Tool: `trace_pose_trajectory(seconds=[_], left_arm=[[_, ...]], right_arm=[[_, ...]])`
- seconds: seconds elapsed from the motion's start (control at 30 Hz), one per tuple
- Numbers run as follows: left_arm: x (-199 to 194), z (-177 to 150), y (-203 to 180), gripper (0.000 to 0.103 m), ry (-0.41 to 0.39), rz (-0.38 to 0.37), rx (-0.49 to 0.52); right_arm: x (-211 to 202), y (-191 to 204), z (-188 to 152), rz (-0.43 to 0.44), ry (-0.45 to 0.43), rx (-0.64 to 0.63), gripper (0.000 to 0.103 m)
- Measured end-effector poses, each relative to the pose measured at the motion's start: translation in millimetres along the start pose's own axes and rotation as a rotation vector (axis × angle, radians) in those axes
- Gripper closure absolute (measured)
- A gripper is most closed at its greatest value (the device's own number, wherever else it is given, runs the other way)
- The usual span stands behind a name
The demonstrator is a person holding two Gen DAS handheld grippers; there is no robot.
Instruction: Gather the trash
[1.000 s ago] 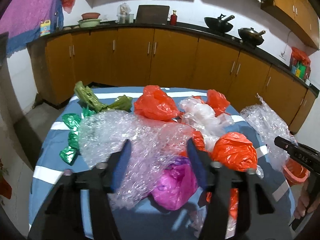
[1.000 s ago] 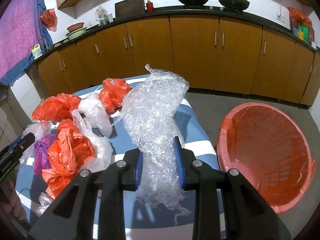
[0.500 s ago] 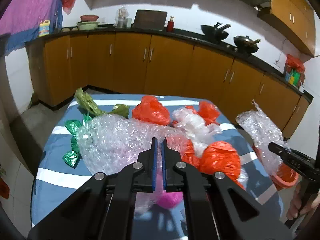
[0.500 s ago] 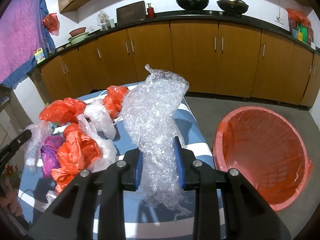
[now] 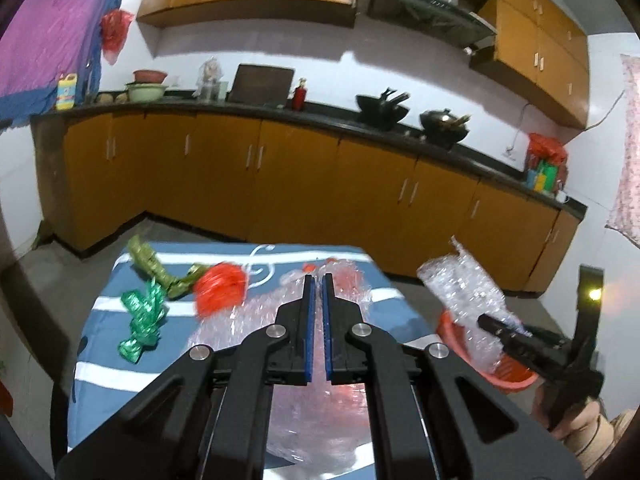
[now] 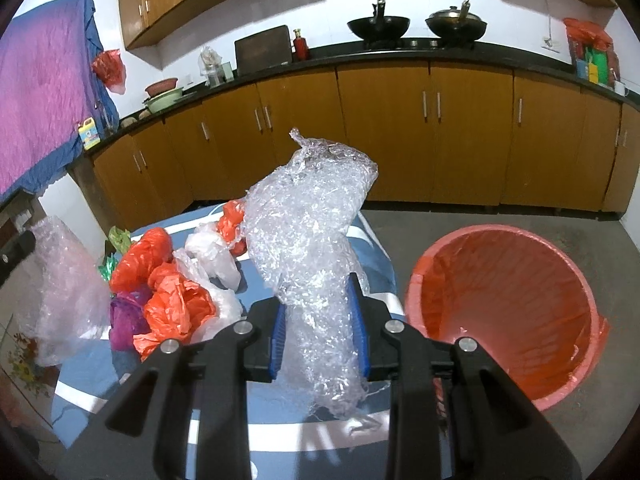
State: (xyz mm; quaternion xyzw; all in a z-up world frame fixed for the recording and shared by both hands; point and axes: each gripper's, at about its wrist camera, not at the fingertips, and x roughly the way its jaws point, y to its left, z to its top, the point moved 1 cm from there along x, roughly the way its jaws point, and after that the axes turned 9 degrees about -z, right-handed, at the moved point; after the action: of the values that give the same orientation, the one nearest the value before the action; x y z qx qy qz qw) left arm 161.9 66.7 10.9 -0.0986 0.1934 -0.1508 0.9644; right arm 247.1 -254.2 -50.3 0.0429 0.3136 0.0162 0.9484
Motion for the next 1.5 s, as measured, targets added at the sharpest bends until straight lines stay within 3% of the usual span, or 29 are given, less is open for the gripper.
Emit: trace_pose_trajectory(seconds=[0.5,0.63,0.77,0.83,0.87,0.9,0.97,1.33,1.5], left_arm=[[31.4,23.8,-88.1,0.102,-0.017,-0.165,0.079],[42.2,13.5,-83.5,0.102,0.039,-0.17,0.064],[43.7,-6.4,-61.3,0.101,0.097,-0.118,0.035],[42.1,-13.7,-49.8,0.094,0.116,-0.089,0.021],[38.6,-18.5,-42.5,0.079,0.119,-0.066,0.017],[35.8,-21.8,-37.7,0.058,0.115,-0.045,0.016],[26.1,-30.5,-27.0,0.046,0.101,-0.001,0.021],[17.1,-78.6,13.4,0.036,0.169,0.078,-0.051],[20.5,-87.4,19.7,0.024,0.166,0.072,-0.082]], right_arm=[[-25.7,-68.4,3.8,-0.084,-0.034,0.071,0.075],[-28.0,-84.9,0.5,-0.1,-0.032,0.092,0.075],[-26.2,-91.9,-3.1,-0.104,-0.024,0.099,0.075],[-24.3,-90.0,-4.1,-0.101,-0.018,0.094,0.075],[-23.8,-87.7,-4.9,-0.099,-0.016,0.091,0.075],[-23.3,-84.7,-6.2,-0.096,-0.014,0.086,0.075],[-23.5,-78.6,-8.7,-0.09,-0.011,0.079,0.075],[-36.4,-49.4,-19.6,-0.067,-0.014,0.048,0.075],[-45.0,-43.9,-29.9,-0.066,-0.017,0.039,0.075]])
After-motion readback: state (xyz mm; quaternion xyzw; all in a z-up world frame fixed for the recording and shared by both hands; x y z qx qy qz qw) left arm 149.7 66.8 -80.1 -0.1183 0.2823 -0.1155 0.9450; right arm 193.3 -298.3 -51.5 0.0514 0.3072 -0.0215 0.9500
